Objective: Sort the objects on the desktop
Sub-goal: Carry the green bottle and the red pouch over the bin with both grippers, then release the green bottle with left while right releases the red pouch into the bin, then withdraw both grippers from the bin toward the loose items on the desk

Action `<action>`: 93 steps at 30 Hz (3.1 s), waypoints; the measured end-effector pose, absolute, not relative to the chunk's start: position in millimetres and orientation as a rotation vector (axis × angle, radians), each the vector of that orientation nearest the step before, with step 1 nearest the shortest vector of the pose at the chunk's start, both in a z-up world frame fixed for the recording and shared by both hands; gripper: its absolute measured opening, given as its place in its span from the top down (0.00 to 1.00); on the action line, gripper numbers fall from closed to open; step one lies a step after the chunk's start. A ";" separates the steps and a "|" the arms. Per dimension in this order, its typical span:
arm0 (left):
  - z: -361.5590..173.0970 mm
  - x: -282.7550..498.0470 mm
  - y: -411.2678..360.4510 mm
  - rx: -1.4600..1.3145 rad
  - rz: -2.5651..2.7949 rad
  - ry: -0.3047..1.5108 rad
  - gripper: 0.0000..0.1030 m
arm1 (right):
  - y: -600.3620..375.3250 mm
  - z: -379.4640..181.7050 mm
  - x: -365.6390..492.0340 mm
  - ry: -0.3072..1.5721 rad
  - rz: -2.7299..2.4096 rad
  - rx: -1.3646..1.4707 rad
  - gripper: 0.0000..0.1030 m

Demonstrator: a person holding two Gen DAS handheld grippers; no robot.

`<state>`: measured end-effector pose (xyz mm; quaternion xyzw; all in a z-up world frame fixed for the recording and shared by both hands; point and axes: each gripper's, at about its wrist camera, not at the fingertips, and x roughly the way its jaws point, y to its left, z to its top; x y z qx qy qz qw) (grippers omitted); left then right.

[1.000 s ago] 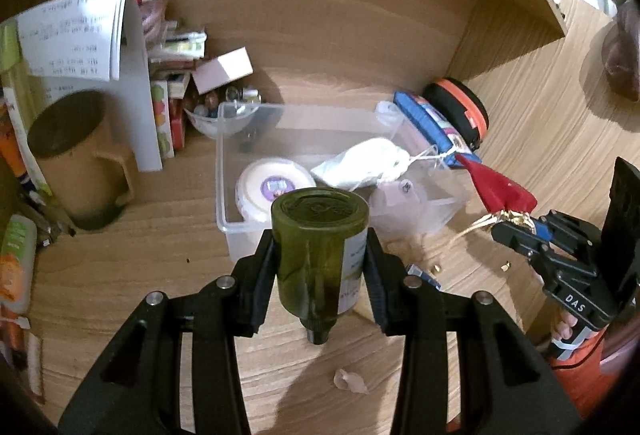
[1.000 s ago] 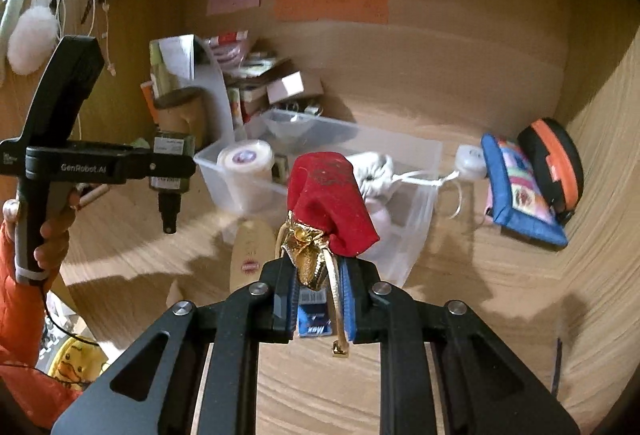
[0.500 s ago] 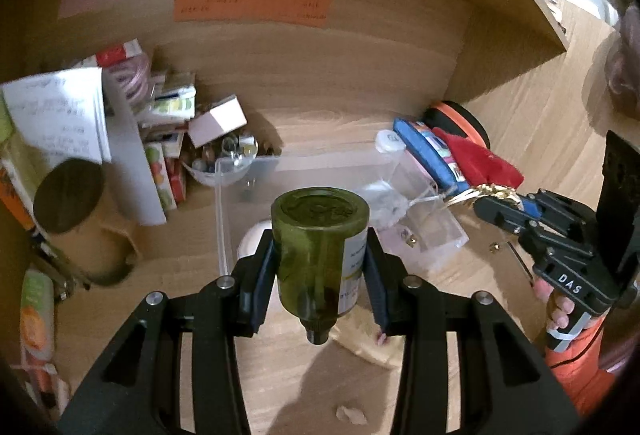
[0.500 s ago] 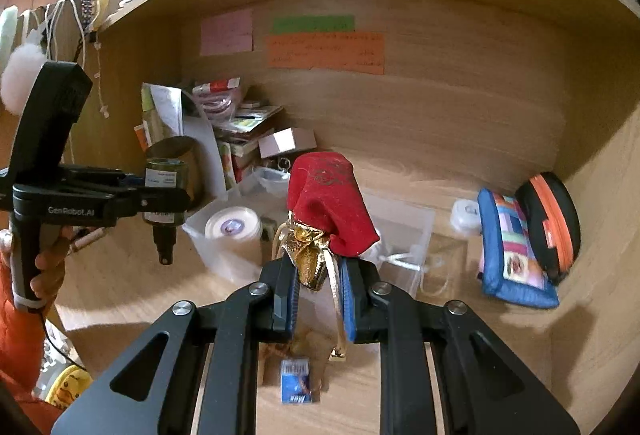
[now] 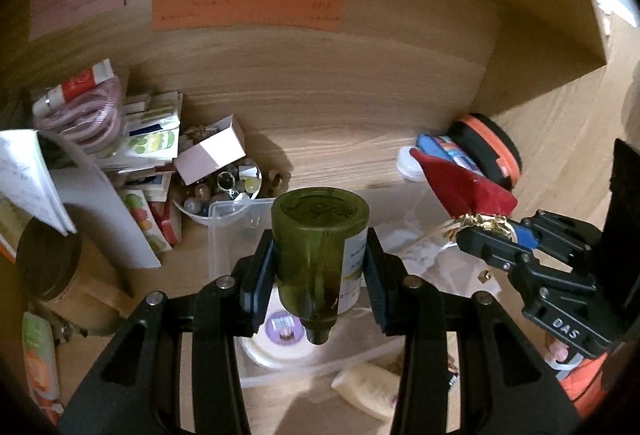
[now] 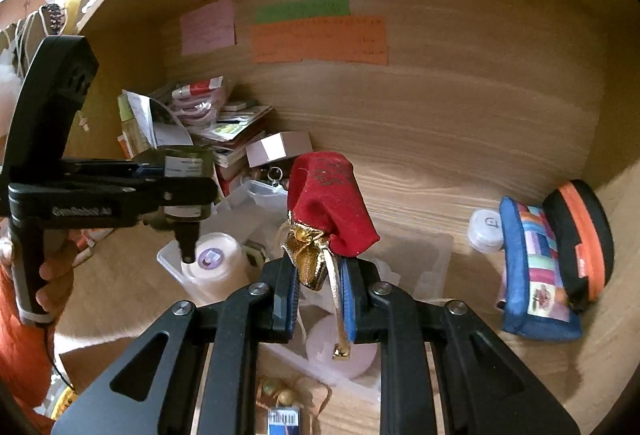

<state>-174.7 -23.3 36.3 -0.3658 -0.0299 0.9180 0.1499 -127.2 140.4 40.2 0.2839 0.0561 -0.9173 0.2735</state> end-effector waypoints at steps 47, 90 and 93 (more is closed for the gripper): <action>-11.4 -214.8 -7.2 -1.197 2.720 -0.009 0.23 | 120.3 -8.1 -164.2 0.307 -2.526 0.861 0.22; 2.4 -61.5 -33.5 -1.097 2.800 0.126 0.05 | 174.9 29.8 -44.8 0.205 -2.650 0.793 0.15; -10.8 -48.4 -32.9 -1.127 2.784 0.132 0.05 | 178.3 19.5 -35.5 0.198 -2.640 0.818 0.15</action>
